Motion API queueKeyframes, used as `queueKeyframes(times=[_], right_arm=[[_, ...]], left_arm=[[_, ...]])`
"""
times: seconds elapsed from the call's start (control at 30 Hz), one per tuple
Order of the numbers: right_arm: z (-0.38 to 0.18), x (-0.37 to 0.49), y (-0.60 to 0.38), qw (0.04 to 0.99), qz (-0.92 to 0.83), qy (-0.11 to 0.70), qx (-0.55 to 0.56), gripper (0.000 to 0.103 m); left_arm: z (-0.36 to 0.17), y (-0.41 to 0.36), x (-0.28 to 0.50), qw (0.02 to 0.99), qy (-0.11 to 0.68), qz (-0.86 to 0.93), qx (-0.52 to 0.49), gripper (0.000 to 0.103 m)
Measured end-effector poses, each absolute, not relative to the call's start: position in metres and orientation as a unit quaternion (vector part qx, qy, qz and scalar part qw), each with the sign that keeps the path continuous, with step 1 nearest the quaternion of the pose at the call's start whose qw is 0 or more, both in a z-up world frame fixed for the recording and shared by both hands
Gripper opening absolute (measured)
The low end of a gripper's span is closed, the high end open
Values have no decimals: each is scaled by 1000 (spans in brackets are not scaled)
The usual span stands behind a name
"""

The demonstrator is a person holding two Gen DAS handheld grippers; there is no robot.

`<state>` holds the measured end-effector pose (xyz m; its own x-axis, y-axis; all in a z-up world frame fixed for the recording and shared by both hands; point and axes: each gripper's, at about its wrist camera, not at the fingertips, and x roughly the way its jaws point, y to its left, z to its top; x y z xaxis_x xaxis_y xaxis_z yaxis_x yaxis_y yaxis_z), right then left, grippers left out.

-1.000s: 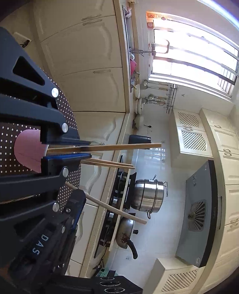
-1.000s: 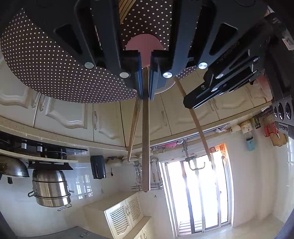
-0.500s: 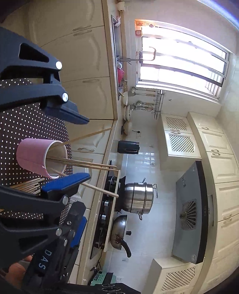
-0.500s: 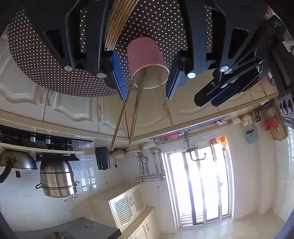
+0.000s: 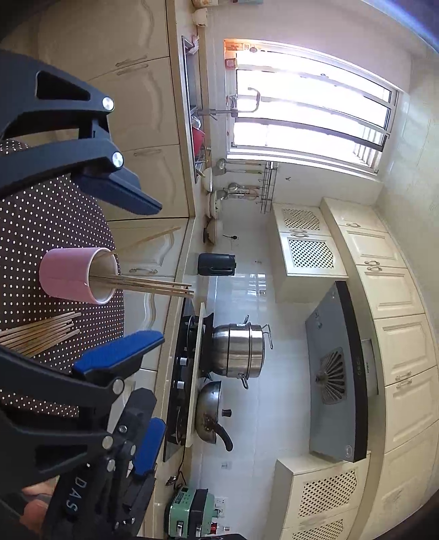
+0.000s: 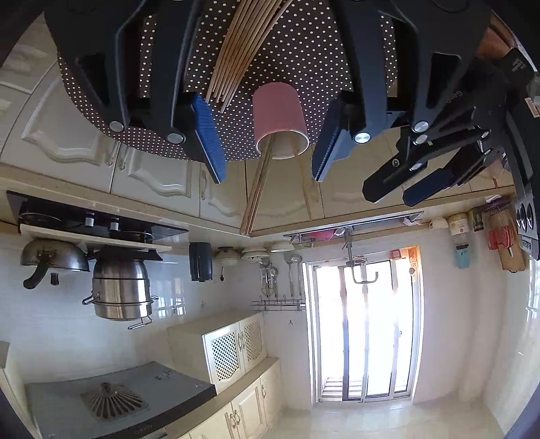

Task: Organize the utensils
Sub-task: 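Open the right gripper and raise it away from the cup, then move the right gripper back down over the chopstick pile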

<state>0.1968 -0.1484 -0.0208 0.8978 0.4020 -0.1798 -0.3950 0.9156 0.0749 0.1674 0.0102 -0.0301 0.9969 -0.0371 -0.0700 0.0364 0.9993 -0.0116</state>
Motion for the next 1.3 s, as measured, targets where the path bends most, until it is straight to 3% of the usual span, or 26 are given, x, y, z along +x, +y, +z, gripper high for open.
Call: queueKeyframes(times=[0.57, 0.87, 1.3], right_arm=[[-53, 178, -182, 976, 181, 122, 25, 55], [-90, 199, -203, 971, 156, 177, 36, 57], [-144, 248, -214, 944, 134, 297, 48, 60]], left_arm=[[-52, -28, 159, 996, 72, -31, 31, 72], [-100, -38, 205, 977, 200, -73, 31, 73], [-190, -58, 272, 913, 386, -35, 122, 73]])
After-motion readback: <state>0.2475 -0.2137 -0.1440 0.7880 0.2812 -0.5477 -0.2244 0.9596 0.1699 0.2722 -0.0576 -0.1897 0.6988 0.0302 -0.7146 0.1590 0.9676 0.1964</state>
